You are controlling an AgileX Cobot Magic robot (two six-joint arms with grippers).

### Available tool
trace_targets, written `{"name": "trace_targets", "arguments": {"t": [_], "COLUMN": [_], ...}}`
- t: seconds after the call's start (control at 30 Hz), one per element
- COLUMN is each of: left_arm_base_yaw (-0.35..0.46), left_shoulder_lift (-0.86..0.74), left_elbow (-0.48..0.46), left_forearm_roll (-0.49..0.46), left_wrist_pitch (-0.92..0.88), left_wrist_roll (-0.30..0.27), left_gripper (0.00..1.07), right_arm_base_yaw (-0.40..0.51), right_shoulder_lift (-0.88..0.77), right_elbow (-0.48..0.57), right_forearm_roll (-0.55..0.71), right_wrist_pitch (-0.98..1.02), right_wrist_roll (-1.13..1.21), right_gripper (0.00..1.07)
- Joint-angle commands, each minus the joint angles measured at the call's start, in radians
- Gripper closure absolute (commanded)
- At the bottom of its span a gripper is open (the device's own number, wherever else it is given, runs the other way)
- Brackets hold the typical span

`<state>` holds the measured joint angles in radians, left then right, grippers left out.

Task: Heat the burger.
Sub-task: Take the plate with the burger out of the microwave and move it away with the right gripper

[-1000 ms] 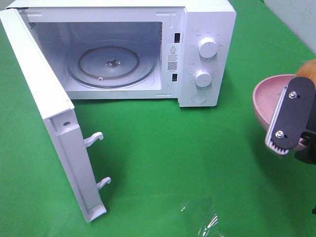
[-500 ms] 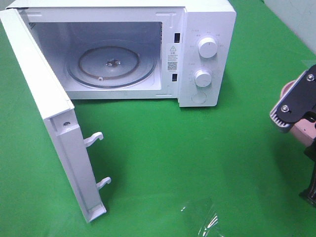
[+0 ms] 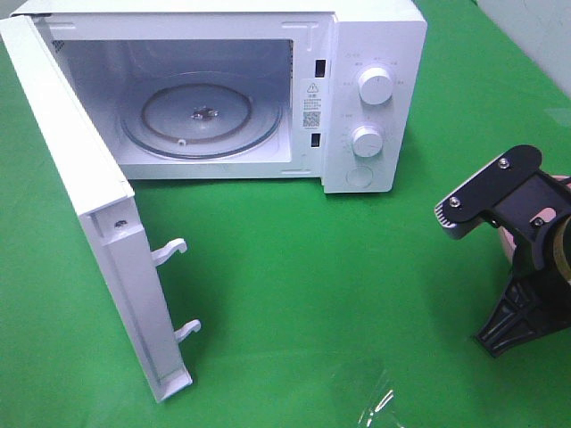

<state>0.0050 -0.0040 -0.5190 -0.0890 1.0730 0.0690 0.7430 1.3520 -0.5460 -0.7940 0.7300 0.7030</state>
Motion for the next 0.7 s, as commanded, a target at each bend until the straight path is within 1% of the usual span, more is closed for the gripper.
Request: {"name": "trace_targets", "arguments": {"t": [0.03, 0.2, 0.37, 0.43, 0.53, 0.57, 0.6, 0.67, 0.7], "left_arm_base_yaw": [0.002, 0.002, 0.002, 0.002, 0.002, 0.002, 0.002, 0.002, 0.002], "left_shoulder_lift": [-0.017, -0.017, -0.017, -0.017, -0.017, -0.017, -0.017, -0.017, -0.017], "left_elbow": [0.001, 0.001, 0.001, 0.001, 0.001, 0.001, 0.001, 0.001, 0.001], "left_forearm_roll": [-0.007, -0.007, -0.007, -0.007, -0.007, -0.007, -0.007, -0.007, -0.007], "left_wrist_pitch": [-0.003, -0.003, -0.003, -0.003, -0.003, -0.003, -0.003, -0.003, -0.003], "left_wrist_roll": [-0.005, -0.005, -0.005, -0.005, -0.005, -0.005, -0.005, -0.005, -0.005], "left_gripper": [0.10, 0.10, 0.10, 0.10, 0.10, 0.10, 0.10, 0.10, 0.10], "right_arm_base_yaw": [-0.027, -0.089, -0.130, -0.162, -0.179, -0.201, -0.201, -0.237, -0.237], "right_shoulder_lift": [0.040, 0.122, 0.158, 0.188, 0.205, 0.221, 0.221, 0.261, 0.261], "right_elbow": [-0.004, -0.004, -0.004, -0.004, -0.004, -0.004, -0.004, -0.004, -0.004], "right_forearm_roll": [-0.069, -0.104, -0.126, -0.141, -0.153, -0.158, -0.158, -0.194, -0.194], "right_wrist_pitch": [0.007, -0.016, -0.045, -0.073, -0.089, -0.118, -0.118, -0.152, -0.152], "right_wrist_roll": [0.052, 0.113, 0.148, 0.179, 0.201, 0.217, 0.217, 0.268, 0.268], "right_gripper": [1.07, 1.07, 1.07, 1.07, 1.07, 1.07, 1.07, 1.07, 1.07]}}
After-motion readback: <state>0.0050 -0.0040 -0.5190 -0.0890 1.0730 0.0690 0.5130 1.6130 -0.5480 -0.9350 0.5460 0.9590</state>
